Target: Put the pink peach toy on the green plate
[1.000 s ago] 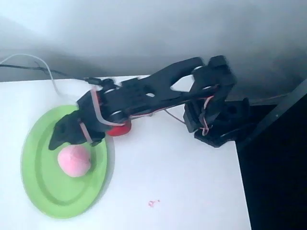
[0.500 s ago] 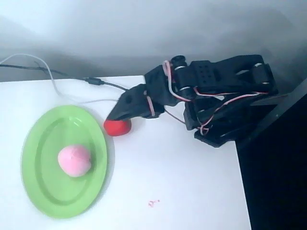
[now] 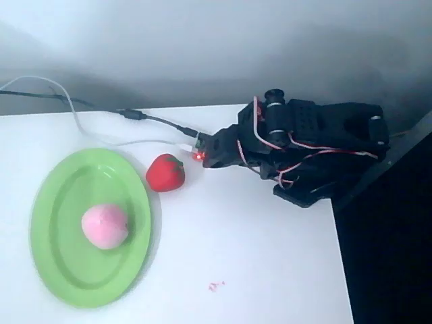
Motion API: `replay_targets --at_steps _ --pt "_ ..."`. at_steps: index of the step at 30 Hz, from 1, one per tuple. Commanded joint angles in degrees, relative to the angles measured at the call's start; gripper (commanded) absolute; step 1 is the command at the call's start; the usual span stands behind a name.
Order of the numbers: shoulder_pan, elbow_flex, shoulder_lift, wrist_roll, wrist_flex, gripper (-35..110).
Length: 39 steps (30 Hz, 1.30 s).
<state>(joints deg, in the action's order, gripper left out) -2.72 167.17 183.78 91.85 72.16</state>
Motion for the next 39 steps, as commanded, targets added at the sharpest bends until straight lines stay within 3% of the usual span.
replay_targets --at_steps 1,15,28,31,39 --pt "-0.26 3.34 3.78 1.76 2.64 0" --pt "3.43 10.02 11.78 3.87 7.12 0" --pt "3.96 10.11 11.87 -0.53 7.91 0" --pt "4.22 10.37 11.95 -5.45 8.35 0" --pt "4.31 10.37 12.04 -5.45 8.35 0"
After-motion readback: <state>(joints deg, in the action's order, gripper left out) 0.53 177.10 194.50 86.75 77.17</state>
